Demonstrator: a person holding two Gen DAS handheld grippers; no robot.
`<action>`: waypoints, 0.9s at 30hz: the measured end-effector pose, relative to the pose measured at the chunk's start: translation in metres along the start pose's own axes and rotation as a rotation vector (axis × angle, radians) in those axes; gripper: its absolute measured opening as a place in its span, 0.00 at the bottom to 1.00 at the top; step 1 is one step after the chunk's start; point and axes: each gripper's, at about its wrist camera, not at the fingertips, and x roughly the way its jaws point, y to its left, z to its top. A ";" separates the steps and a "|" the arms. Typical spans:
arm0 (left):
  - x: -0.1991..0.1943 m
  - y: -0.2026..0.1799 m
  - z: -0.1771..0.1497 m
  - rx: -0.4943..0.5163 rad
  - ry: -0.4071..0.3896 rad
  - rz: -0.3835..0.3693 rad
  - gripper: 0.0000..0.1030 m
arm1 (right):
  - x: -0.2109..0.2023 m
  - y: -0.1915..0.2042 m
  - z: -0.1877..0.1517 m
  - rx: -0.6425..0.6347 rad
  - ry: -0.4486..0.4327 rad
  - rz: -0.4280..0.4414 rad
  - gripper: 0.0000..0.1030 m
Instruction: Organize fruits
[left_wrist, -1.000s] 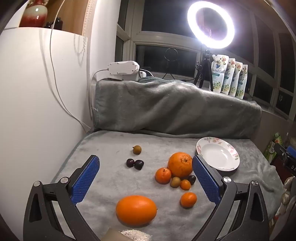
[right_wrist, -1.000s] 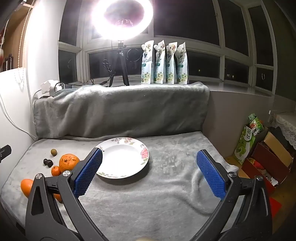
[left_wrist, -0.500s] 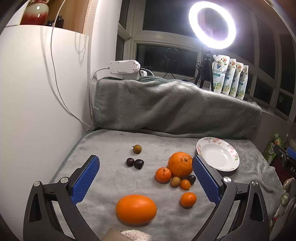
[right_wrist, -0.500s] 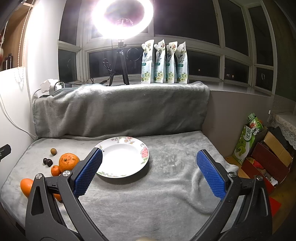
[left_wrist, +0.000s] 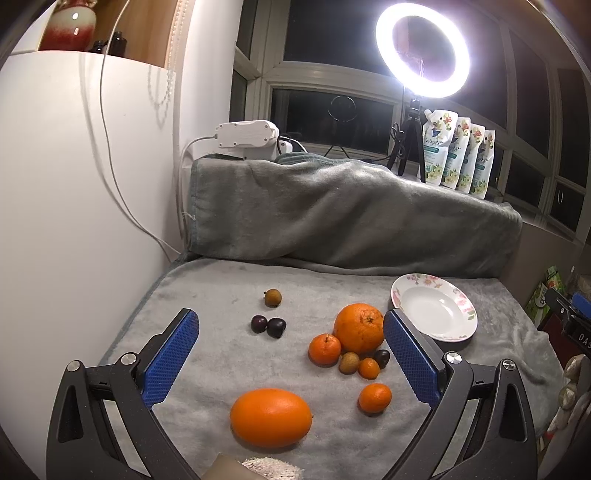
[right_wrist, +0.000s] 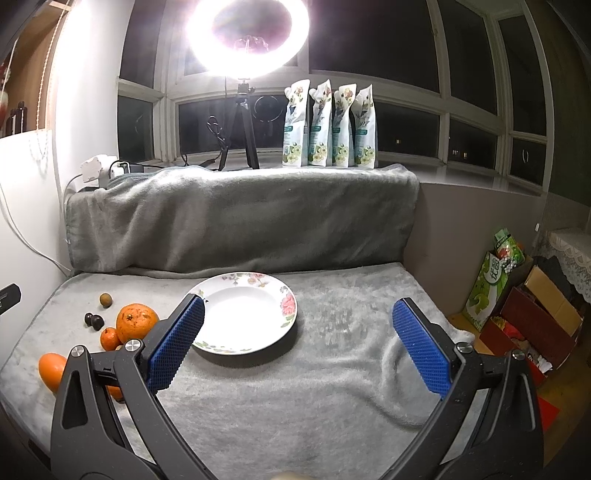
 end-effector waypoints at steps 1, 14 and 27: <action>0.000 0.000 0.000 0.000 -0.001 0.000 0.97 | 0.000 0.000 0.000 0.001 0.000 0.001 1.00; 0.000 -0.002 0.000 0.003 0.000 -0.002 0.97 | -0.001 0.000 0.001 -0.002 0.000 0.001 1.00; 0.000 -0.003 0.001 0.004 0.002 -0.001 0.97 | -0.001 -0.001 0.000 0.000 0.000 -0.001 1.00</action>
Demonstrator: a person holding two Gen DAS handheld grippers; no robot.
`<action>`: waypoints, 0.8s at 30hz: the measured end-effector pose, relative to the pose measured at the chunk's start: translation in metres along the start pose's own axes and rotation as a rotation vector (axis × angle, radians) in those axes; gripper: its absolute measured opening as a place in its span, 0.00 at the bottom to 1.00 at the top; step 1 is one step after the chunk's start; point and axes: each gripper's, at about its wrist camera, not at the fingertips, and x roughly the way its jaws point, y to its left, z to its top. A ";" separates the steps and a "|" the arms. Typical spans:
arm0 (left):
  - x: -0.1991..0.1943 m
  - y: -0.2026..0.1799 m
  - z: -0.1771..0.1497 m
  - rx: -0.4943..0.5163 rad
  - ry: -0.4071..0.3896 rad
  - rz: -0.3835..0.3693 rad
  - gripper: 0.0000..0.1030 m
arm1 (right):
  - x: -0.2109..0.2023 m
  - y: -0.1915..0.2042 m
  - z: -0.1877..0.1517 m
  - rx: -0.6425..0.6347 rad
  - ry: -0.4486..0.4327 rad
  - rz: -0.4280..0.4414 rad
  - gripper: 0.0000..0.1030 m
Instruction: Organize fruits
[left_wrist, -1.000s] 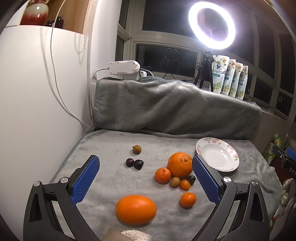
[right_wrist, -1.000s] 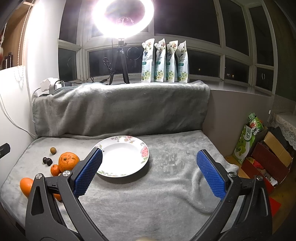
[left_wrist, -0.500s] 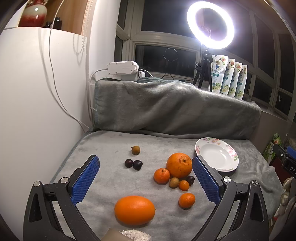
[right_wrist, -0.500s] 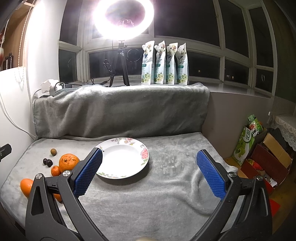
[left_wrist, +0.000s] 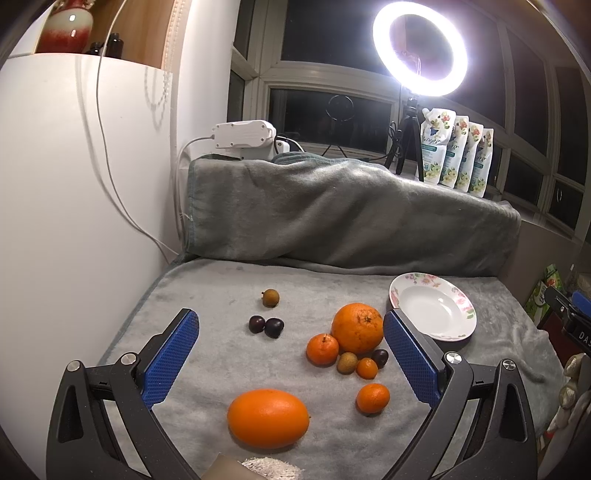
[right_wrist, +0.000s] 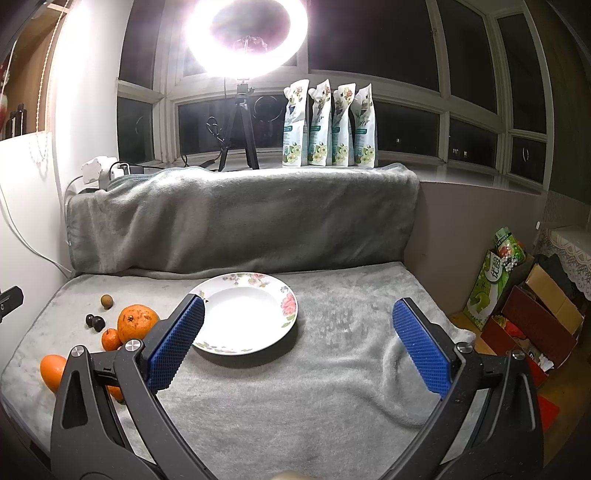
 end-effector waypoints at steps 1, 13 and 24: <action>0.000 0.000 0.000 0.000 0.000 0.000 0.97 | 0.000 0.000 0.000 0.000 -0.001 0.000 1.00; 0.000 -0.002 0.000 0.000 0.002 0.001 0.97 | 0.001 0.000 -0.001 0.002 0.002 0.002 1.00; 0.005 -0.007 -0.005 0.003 0.012 0.000 0.97 | 0.005 0.002 -0.004 0.003 0.015 0.009 1.00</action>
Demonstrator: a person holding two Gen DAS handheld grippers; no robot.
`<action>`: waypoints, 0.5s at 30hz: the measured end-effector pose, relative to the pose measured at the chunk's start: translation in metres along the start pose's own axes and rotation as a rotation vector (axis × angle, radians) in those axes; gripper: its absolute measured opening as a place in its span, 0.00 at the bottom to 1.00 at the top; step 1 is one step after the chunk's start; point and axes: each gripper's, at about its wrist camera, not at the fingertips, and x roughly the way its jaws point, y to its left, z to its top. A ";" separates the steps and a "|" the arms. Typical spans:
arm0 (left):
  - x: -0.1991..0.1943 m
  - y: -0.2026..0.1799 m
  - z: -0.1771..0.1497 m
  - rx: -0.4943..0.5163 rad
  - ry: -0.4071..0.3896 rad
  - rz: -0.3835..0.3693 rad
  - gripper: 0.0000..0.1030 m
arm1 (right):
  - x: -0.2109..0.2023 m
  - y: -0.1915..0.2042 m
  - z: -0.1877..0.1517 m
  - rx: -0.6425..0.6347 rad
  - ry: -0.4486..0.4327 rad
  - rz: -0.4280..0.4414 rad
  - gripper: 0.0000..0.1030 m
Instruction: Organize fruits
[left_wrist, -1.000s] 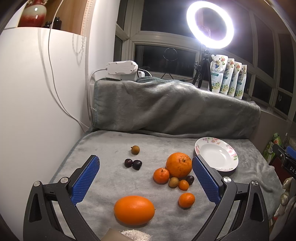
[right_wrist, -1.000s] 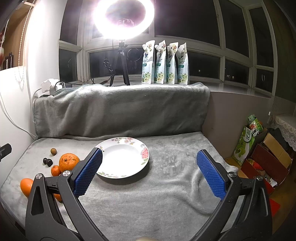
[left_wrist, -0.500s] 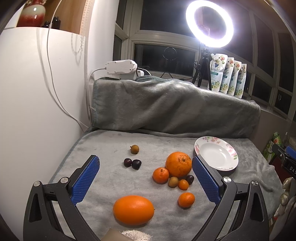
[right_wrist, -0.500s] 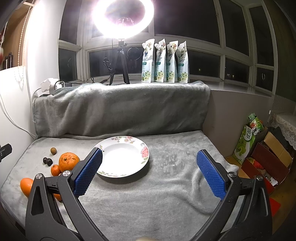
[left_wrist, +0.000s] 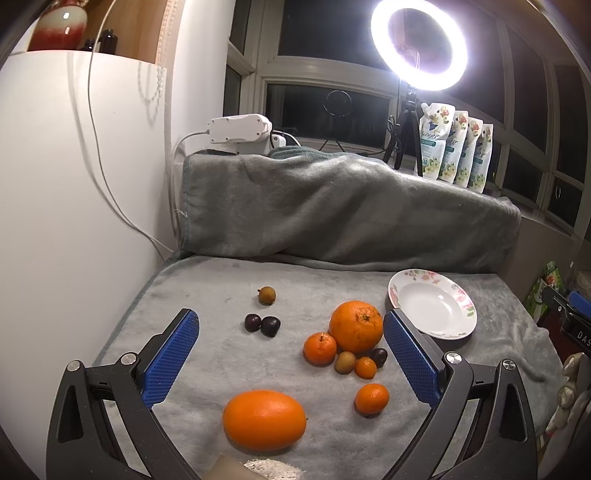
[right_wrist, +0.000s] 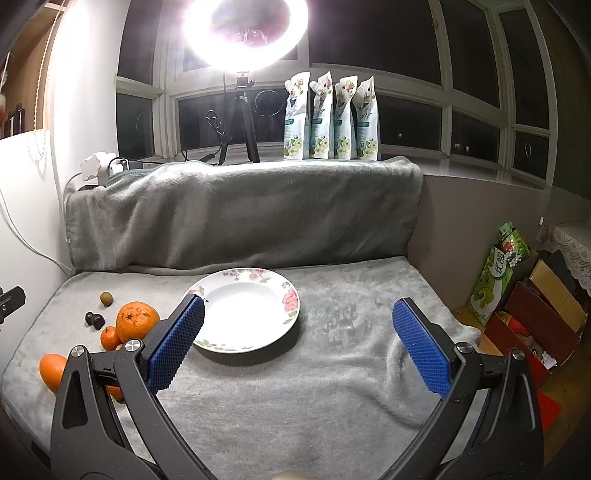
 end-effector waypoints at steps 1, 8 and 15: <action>0.001 -0.001 -0.001 0.000 0.005 0.000 0.97 | 0.001 0.001 -0.001 0.000 0.005 0.006 1.00; 0.016 0.001 -0.003 0.001 0.048 -0.016 0.97 | 0.023 0.003 0.002 0.010 0.060 0.085 1.00; 0.034 0.005 -0.003 -0.006 0.106 -0.071 0.97 | 0.048 0.015 0.008 0.010 0.144 0.240 1.00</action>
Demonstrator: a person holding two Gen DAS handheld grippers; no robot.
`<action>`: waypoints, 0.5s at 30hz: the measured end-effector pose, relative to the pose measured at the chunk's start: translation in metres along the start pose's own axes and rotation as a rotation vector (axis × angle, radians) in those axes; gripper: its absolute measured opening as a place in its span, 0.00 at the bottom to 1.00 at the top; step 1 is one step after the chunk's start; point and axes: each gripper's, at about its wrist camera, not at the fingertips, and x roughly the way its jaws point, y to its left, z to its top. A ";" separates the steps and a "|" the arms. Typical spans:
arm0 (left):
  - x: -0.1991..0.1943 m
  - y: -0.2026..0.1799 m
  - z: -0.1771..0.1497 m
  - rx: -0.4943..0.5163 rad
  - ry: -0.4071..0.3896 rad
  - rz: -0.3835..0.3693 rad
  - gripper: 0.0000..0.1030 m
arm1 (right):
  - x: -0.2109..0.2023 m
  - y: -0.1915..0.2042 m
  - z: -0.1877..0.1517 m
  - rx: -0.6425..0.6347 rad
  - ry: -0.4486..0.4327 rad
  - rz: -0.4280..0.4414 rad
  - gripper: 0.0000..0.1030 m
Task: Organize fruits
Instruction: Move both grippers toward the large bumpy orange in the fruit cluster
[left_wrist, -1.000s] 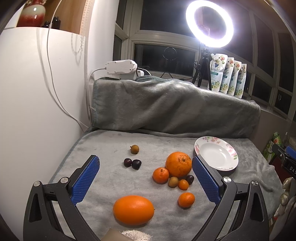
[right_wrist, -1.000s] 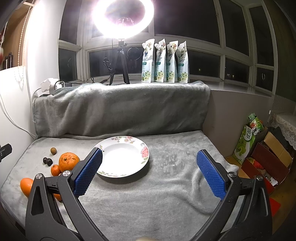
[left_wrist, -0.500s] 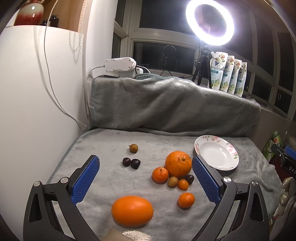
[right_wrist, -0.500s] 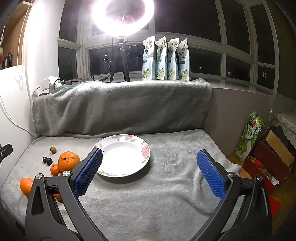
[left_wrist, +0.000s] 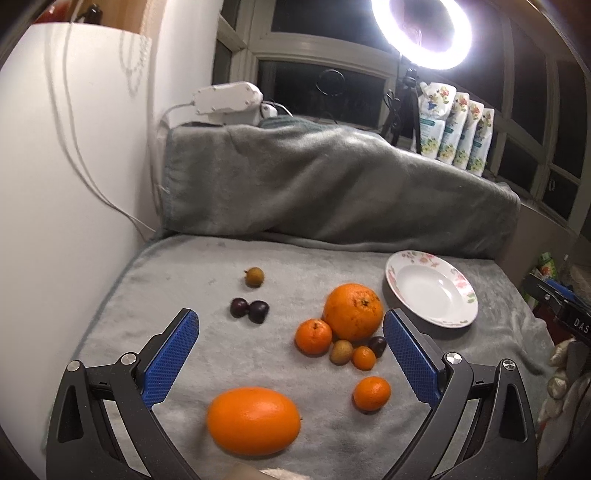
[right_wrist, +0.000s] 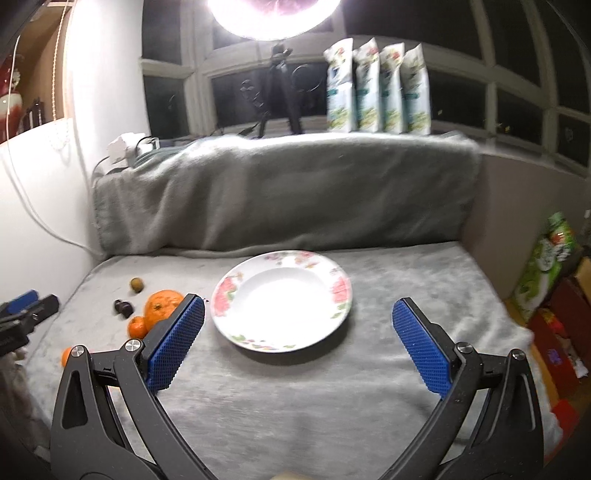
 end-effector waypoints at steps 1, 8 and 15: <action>0.003 0.001 0.000 0.000 0.011 -0.012 0.97 | 0.003 0.002 0.000 0.006 0.016 0.027 1.00; 0.034 0.010 0.004 -0.020 0.105 -0.100 0.97 | 0.027 0.025 -0.009 0.023 0.101 0.190 1.00; 0.060 0.018 0.006 -0.067 0.185 -0.182 0.95 | 0.053 0.052 -0.025 0.025 0.182 0.330 1.00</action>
